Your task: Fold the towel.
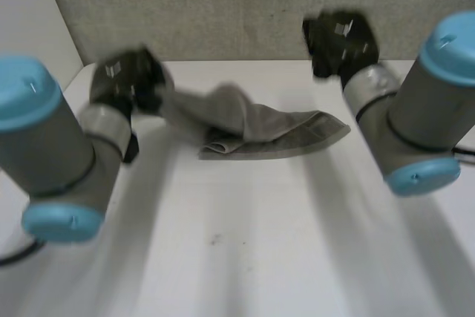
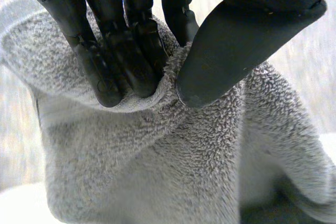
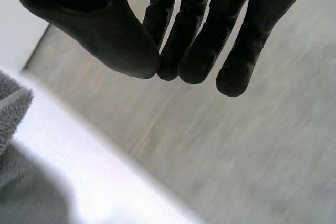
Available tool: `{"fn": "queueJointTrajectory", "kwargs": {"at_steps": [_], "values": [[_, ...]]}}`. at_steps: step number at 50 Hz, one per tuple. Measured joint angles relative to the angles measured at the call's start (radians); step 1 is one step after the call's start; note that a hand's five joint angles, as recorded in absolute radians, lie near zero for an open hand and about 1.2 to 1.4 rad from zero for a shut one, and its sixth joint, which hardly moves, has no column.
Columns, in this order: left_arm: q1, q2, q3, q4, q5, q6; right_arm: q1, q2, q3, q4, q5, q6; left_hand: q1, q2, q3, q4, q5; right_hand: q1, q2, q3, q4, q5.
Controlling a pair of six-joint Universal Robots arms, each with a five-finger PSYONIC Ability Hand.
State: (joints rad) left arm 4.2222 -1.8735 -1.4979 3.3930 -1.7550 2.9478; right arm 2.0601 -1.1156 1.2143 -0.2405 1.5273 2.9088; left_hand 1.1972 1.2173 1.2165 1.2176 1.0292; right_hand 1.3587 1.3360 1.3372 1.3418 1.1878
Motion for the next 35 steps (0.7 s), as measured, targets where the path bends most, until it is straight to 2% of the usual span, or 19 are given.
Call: {"fn": "queueJointTrajectory", "kwargs": {"at_steps": [5,7,9,11,14,30,31,33,34,35], "values": [[0.003,-0.006,-0.215,0.016,0.001,0.043,-0.001,0.078,0.096,0.130,-0.005,-0.038,0.000,0.000,0.000,0.000,0.000,0.000,0.000,0.000,0.000,0.000],[0.011,-0.006,-0.271,0.025,0.001,0.067,-0.003,0.093,0.133,0.151,-0.005,-0.046,0.000,0.000,0.000,0.000,0.000,-0.090,-0.080,-0.079,-0.084,-0.098],[0.022,-0.004,-0.320,0.037,0.001,0.094,-0.005,0.104,0.169,0.162,-0.005,-0.051,0.000,0.000,0.000,0.000,0.000,-0.346,-0.333,-0.328,-0.330,-0.337],[0.038,0.007,-0.374,0.051,0.001,0.129,-0.007,0.109,0.207,0.163,-0.005,-0.052,0.000,0.000,0.000,0.000,0.000,-0.742,-0.731,-0.706,-0.701,-0.751],[0.055,0.038,-0.431,0.062,0.002,0.167,-0.009,0.106,0.239,0.157,-0.004,-0.048,0.000,0.000,0.000,0.000,0.000,-1.032,-1.014,-1.021,-1.020,-1.071],[0.096,0.347,-0.629,0.064,0.023,0.223,-0.031,0.070,0.269,0.146,-0.006,-0.041,-0.003,-0.023,-0.022,-0.023,-0.005,-1.085,-1.049,-1.062,-1.056,-1.111],[0.105,0.367,-0.643,0.064,0.035,0.234,-0.031,0.070,0.272,0.145,-0.007,-0.042,-0.073,-0.104,-0.104,-0.105,-0.080,-1.085,-1.049,-1.062,-1.056,-1.111],[0.118,0.388,-0.660,0.063,0.060,0.258,-0.032,0.070,0.275,0.143,-0.009,-0.042,-0.348,-0.381,-0.353,-0.357,-0.341,-1.085,-1.049,-1.062,-1.056,-1.111],[0.129,0.401,-0.671,0.063,0.085,0.284,-0.032,0.071,0.278,0.141,-0.012,-0.042,-0.563,-0.604,-0.571,-0.577,-0.571,-1.085,-1.049,-1.062,-1.056,-1.111],[0.134,0.405,-0.675,0.063,0.097,0.295,-0.032,0.072,0.280,0.139,-0.015,-0.042,-0.636,-0.681,-0.671,-0.676,-0.677,-1.085,-1.049,-1.062,-1.056,-1.111]]}}
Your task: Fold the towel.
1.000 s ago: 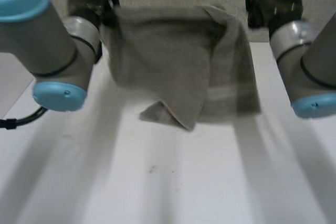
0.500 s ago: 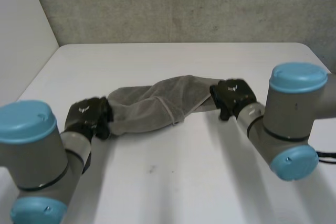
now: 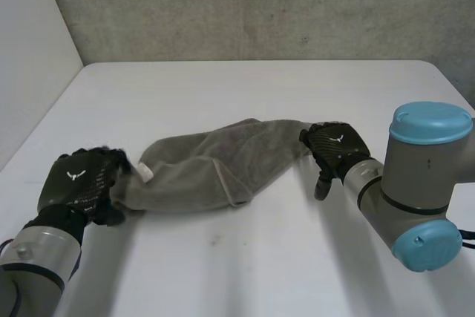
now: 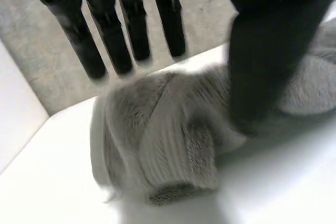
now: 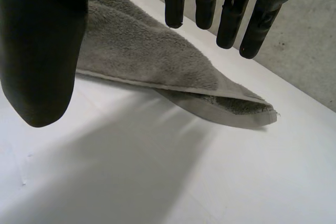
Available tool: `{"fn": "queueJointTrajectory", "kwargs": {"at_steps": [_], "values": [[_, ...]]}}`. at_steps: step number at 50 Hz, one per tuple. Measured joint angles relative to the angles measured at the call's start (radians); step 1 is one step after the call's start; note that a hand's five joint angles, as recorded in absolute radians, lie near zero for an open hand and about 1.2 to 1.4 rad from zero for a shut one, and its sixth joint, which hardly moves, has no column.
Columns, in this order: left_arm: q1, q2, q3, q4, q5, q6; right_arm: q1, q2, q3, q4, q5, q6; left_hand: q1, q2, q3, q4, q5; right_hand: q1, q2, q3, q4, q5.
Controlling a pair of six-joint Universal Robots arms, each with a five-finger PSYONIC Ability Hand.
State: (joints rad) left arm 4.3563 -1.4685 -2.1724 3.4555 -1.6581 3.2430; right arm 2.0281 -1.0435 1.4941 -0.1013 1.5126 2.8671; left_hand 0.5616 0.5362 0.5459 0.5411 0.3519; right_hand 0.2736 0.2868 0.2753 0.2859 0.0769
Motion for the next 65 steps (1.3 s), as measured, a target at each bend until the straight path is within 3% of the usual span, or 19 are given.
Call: {"fn": "queueJointTrajectory", "kwargs": {"at_steps": [1,5,14,22,27,35,50,65], "values": [[0.009,0.006,-0.005,0.000,0.026,0.026,0.000,0.002,0.003,-0.003,-0.004,0.000,-0.168,-0.145,-0.153,-0.150,-0.141,0.000,0.000,0.000,0.000,0.000],[0.035,0.009,0.000,0.001,0.110,0.097,-0.001,0.006,0.010,-0.015,-0.017,0.000,-0.325,-0.305,-0.313,-0.308,-0.295,0.000,0.000,0.000,0.000,0.000],[0.045,-0.093,0.175,-0.006,0.250,0.133,-0.003,0.007,0.035,-0.023,-0.024,0.000,-0.330,-0.303,-0.314,-0.309,-0.293,-0.017,0.000,0.000,0.000,0.000],[0.022,-0.295,0.389,-0.078,0.262,0.127,-0.004,0.011,0.058,-0.032,-0.024,-0.001,-0.202,-0.176,-0.185,-0.182,-0.165,-0.023,0.000,0.000,0.000,0.000],[0.019,-0.481,0.566,-0.231,0.261,0.129,-0.005,0.017,0.071,-0.050,-0.023,-0.002,-0.165,-0.138,-0.148,-0.145,-0.127,-0.023,0.000,0.000,0.000,0.000],[0.020,-0.643,0.734,-0.396,0.263,0.133,-0.004,0.036,0.076,-0.059,-0.024,-0.005,-0.159,-0.131,-0.142,-0.137,-0.121,-0.023,0.000,0.000,0.000,0.000],[0.018,-0.785,0.857,-0.408,0.260,0.135,-0.003,0.050,0.078,-0.058,-0.023,-0.009,0.014,0.039,0.025,0.030,0.044,-0.023,0.000,0.000,0.000,0.000],[0.013,-0.792,0.861,-0.404,0.262,0.138,-0.004,0.057,0.077,-0.060,-0.023,-0.014,0.209,0.237,0.227,0.230,0.241,-0.023,0.000,0.000,0.000,0.000]]}}
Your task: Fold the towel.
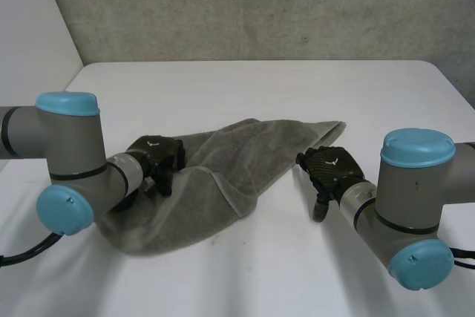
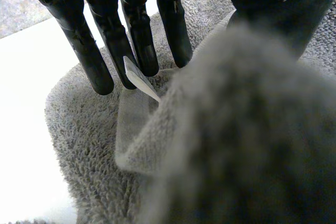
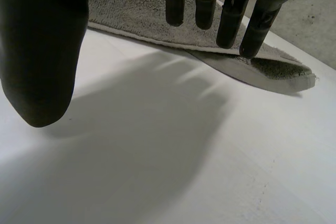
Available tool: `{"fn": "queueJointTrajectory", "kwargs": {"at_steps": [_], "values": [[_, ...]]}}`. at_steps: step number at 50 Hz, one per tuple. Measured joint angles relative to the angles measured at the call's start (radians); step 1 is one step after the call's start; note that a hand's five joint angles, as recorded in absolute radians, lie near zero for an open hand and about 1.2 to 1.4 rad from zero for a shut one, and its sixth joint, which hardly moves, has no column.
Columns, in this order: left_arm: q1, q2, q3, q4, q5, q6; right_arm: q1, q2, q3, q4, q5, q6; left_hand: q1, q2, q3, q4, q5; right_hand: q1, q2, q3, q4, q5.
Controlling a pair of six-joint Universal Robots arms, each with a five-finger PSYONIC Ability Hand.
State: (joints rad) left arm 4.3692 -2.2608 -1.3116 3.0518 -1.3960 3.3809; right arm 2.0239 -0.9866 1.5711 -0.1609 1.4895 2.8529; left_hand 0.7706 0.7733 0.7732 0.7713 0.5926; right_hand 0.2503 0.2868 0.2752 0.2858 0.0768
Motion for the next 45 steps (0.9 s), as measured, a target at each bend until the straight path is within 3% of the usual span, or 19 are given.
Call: {"fn": "queueJointTrajectory", "kwargs": {"at_steps": [5,14,22,24,33,45], "values": [[-0.004,-0.010,0.001,0.000,0.000,0.000,0.000,0.001,0.000,0.000,0.000,-0.001,0.032,0.032,0.033,0.034,0.034,0.000,0.000,0.000,0.000,0.000],[-0.014,-0.021,0.001,0.005,0.000,-0.003,0.001,0.002,0.001,0.000,0.000,-0.003,-0.166,-0.168,-0.165,-0.167,-0.163,0.000,0.000,0.000,0.000,0.000],[-0.029,-0.018,-0.001,0.015,-0.003,-0.004,0.001,0.004,0.000,0.000,0.000,-0.003,-0.186,-0.192,-0.191,-0.190,-0.187,0.000,-0.017,0.000,0.000,0.000],[-0.033,-0.019,-0.002,0.016,-0.004,-0.005,0.001,0.005,0.000,0.000,0.000,-0.003,-0.157,-0.157,-0.156,-0.152,-0.147,0.000,-0.017,0.000,0.000,0.000],[-0.044,-0.009,-0.012,0.016,-0.015,-0.005,0.001,0.011,-0.002,0.000,0.000,-0.004,0.349,0.354,0.351,0.356,0.353,0.000,-0.017,0.000,0.000,0.000],[-0.044,0.169,-0.072,0.018,-0.076,-0.012,0.001,0.013,-0.009,0.001,0.000,-0.002,0.411,0.441,0.439,0.445,0.431,0.000,-0.017,0.000,0.000,0.000]]}}
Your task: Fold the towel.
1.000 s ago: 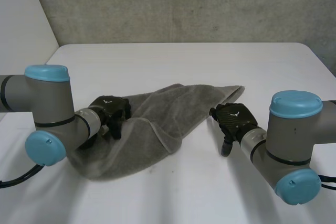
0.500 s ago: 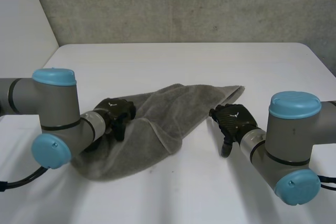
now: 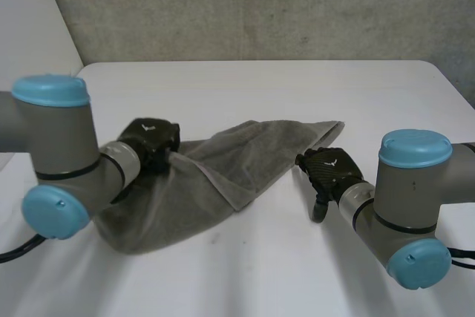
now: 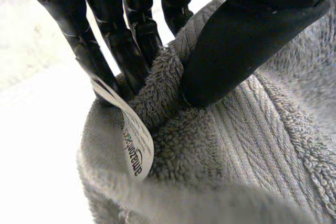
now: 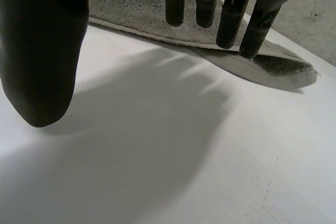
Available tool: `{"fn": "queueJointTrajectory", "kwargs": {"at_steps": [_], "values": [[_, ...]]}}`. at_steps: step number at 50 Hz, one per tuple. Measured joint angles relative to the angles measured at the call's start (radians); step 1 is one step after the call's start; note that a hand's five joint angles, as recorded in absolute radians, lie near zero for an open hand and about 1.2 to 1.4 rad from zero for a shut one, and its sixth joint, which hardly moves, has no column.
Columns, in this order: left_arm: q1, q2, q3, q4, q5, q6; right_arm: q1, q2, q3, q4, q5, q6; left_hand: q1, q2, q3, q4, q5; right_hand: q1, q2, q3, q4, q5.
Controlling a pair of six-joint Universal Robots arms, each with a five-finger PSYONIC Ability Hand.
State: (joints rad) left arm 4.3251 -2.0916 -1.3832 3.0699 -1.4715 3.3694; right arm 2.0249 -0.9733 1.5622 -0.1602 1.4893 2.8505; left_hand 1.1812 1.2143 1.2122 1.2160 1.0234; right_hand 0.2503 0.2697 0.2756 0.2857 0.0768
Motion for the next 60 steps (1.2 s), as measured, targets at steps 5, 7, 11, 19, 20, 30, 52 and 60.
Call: {"fn": "queueJointTrajectory", "kwargs": {"at_steps": [5,7,11,19,20,30,52,60], "values": [[0.004,0.119,-0.056,0.000,-0.008,0.002,0.000,-0.007,-0.006,0.001,-0.003,0.004,0.005,0.001,0.001,0.001,0.001,0.000,0.000,0.000,0.000,0.000],[0.005,0.152,-0.073,-0.001,-0.009,0.004,0.000,-0.010,-0.008,0.002,-0.004,0.005,0.005,0.002,0.002,0.001,0.002,0.001,0.000,0.000,0.000,0.000],[0.008,0.218,-0.103,-0.006,-0.010,0.008,0.000,-0.021,-0.013,0.006,-0.004,0.011,0.005,0.002,0.002,0.001,0.004,0.001,0.000,0.000,0.000,0.000],[0.011,0.332,-0.126,-0.015,-0.009,0.004,0.006,-0.042,-0.026,0.016,-0.021,0.055,0.006,0.002,0.002,0.001,0.004,0.001,-0.009,0.000,-0.014,-0.008],[0.011,0.348,-0.126,-0.018,-0.009,0.003,0.007,-0.045,-0.028,0.017,-0.027,0.070,0.006,0.002,0.002,0.001,0.004,0.001,-0.013,0.000,-0.019,-0.008],[0.001,0.477,-0.120,-0.048,-0.009,-0.011,0.027,-0.070,-0.057,0.032,-0.128,0.300,0.011,0.002,0.002,0.001,0.005,0.001,-0.013,0.000,-0.021,-0.008],[-0.003,0.500,-0.060,-0.121,-0.005,-0.227,0.186,0.185,-0.274,-0.124,0.007,0.250,0.016,0.003,0.002,0.002,0.005,0.001,-0.013,0.000,-0.020,-0.007],[0.005,0.504,-0.052,-0.137,-0.003,-0.264,0.183,0.246,-0.300,-0.260,0.069,0.136,0.016,0.003,0.002,0.002,0.005,0.269,0.253,0.252,0.239,0.285]]}}
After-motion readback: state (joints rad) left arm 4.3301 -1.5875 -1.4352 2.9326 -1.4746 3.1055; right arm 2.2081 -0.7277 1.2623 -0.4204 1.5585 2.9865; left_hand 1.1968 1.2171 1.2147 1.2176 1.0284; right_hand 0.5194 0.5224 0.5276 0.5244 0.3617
